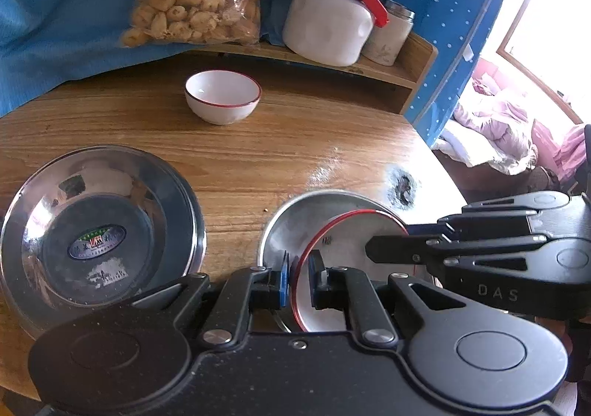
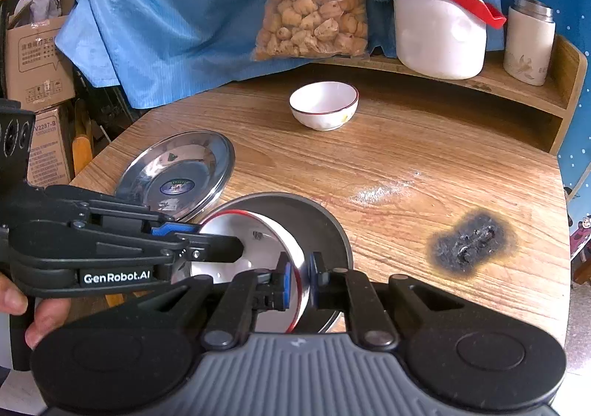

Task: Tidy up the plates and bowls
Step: 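Carry the white bowl with both grippers and lower it into the steel bowl, then open both grippers to release the white bowl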

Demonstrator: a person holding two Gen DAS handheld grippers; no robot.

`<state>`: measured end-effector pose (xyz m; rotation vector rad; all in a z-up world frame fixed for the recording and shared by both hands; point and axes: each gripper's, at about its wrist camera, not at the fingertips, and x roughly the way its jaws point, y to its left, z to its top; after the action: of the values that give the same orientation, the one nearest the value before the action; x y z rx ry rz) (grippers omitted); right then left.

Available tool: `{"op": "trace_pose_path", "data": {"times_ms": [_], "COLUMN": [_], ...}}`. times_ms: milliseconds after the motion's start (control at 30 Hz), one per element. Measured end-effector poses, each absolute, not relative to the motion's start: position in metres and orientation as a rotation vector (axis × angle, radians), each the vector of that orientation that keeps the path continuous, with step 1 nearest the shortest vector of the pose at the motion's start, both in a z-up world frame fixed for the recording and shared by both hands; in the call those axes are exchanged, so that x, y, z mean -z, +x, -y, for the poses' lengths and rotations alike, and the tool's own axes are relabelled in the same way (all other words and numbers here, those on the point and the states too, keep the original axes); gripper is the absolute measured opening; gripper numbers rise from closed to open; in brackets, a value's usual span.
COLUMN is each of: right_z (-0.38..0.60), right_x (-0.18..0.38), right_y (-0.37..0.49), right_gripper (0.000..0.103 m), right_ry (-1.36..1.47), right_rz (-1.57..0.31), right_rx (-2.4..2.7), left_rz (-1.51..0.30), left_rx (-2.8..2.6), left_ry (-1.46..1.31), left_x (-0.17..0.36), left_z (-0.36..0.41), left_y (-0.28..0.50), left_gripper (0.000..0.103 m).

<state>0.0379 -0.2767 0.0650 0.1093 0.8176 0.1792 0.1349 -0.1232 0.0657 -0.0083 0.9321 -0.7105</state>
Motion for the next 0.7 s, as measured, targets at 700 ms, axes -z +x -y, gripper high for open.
{"op": "trace_pose_path", "data": {"times_ms": [700], "right_z": [0.290], "right_x": [-0.078], "right_y": [0.050], "right_gripper": [0.012], "right_ry": [0.136], "right_rz": [-0.771], "right_rx": [-0.219], "left_rz": [-0.872], "left_rx": [0.751], "left_ry": [-0.029], "left_x": [-0.081], "left_z": [0.117], "left_y": [0.153], "left_gripper": [0.015]}}
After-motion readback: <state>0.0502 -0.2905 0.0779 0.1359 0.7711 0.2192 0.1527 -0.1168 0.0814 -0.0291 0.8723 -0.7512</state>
